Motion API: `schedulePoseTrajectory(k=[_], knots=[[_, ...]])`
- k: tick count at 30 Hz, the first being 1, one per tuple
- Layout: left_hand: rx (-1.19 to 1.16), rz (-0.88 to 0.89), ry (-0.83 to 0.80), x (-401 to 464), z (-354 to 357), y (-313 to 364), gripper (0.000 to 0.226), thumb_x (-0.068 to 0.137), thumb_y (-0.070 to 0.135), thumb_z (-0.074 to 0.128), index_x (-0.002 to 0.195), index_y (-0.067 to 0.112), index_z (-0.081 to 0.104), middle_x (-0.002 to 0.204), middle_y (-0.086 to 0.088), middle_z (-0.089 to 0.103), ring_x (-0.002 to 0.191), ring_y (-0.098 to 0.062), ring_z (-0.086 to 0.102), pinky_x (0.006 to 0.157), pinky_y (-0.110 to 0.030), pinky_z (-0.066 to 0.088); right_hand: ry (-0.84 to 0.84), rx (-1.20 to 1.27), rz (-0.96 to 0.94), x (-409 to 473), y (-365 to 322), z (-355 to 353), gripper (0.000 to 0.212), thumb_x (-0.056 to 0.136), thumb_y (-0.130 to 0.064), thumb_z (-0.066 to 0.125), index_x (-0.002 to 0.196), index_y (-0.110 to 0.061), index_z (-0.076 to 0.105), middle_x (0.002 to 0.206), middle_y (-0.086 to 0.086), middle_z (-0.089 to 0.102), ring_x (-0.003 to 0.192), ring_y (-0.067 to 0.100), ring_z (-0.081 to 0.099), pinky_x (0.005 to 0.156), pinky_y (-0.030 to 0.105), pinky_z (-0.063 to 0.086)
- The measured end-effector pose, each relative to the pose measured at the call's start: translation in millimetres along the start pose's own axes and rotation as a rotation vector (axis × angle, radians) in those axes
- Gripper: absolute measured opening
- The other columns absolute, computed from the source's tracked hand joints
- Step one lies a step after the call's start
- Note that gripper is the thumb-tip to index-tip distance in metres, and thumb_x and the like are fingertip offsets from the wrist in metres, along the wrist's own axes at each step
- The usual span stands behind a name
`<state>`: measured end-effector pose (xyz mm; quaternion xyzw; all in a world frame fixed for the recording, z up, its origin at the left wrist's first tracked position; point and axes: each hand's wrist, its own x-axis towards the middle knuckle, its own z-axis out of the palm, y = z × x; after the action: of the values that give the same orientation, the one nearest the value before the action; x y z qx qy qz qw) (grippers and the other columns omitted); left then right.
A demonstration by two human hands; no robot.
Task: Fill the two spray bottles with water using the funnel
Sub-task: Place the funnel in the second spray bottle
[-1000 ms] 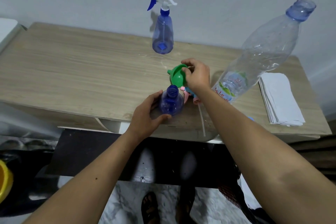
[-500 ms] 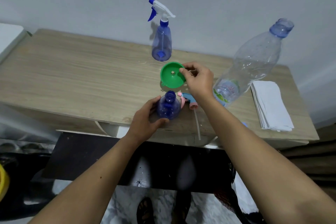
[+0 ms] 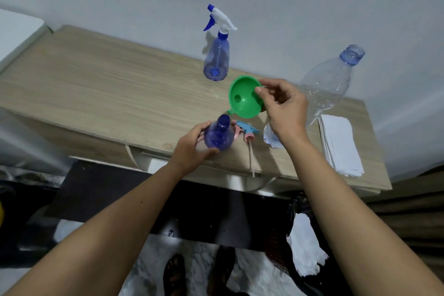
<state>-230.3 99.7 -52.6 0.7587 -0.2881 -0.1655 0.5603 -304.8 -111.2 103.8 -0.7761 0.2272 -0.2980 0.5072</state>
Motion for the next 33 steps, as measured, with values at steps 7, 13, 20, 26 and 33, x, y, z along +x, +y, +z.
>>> schedulePoseTrajectory(k=[7, 13, 20, 26, 33], knots=[[-0.031, -0.006, 0.016, 0.1, 1.4, -3.1, 0.091, 0.069, 0.044, 0.092, 0.146, 0.013, 0.054, 0.14, -0.004, 0.066, 0.125, -0.015, 0.067, 0.112, -0.041, 0.053, -0.024, -0.032, 0.016, -9.9, -2.7, -3.4, 0.016, 0.088, -0.01, 0.081, 0.103, -0.016, 0.083, 0.077, -0.004, 0.071, 0.073, 0.007, 0.062, 0.077, 0.024, 0.057], [-0.024, -0.016, 0.021, 1.5, 2.6, -7.1, 0.086, 0.073, 0.022, 0.096, 0.147, 0.009, 0.054, 0.139, -0.005, 0.066, 0.126, -0.015, 0.066, 0.111, -0.041, 0.053, -0.044, -0.085, 0.039, -14.8, -0.9, 9.6, 0.012, 0.088, -0.012, 0.081, 0.099, -0.018, 0.082, 0.074, 0.0, 0.072, 0.068, 0.005, 0.062, 0.074, 0.029, 0.059], [-0.041, -0.01, 0.021, 3.3, 2.5, -12.0, 0.083, 0.074, 0.015, 0.096, 0.147, 0.015, 0.055, 0.139, -0.002, 0.067, 0.126, -0.012, 0.066, 0.111, -0.033, 0.052, -0.055, -0.142, 0.059, -21.9, 2.7, 17.1, 0.009, 0.087, -0.016, 0.083, 0.094, -0.023, 0.082, 0.074, 0.009, 0.074, 0.065, 0.005, 0.059, 0.07, 0.028, 0.057], [-0.025, -0.023, 0.022, 3.9, 3.1, -14.1, 0.082, 0.072, 0.015, 0.097, 0.143, 0.007, 0.056, 0.135, -0.005, 0.069, 0.123, -0.013, 0.068, 0.109, -0.033, 0.054, -0.046, -0.171, 0.109, -25.3, 1.6, 25.3, 0.003, 0.088, -0.022, 0.084, 0.09, -0.021, 0.082, 0.054, -0.016, 0.062, 0.055, 0.003, 0.06, 0.071, 0.036, 0.065], [-0.022, -0.004, 0.017, 4.7, 2.5, -13.1, 0.085, 0.074, 0.014, 0.096, 0.147, 0.012, 0.054, 0.139, -0.004, 0.067, 0.125, -0.013, 0.067, 0.109, -0.031, 0.053, -0.014, -0.134, 0.165, -28.9, 5.2, 27.8, 0.013, 0.091, -0.018, 0.081, 0.1, -0.01, 0.079, 0.045, -0.018, 0.052, 0.043, 0.0, 0.05, 0.065, 0.038, 0.061]])
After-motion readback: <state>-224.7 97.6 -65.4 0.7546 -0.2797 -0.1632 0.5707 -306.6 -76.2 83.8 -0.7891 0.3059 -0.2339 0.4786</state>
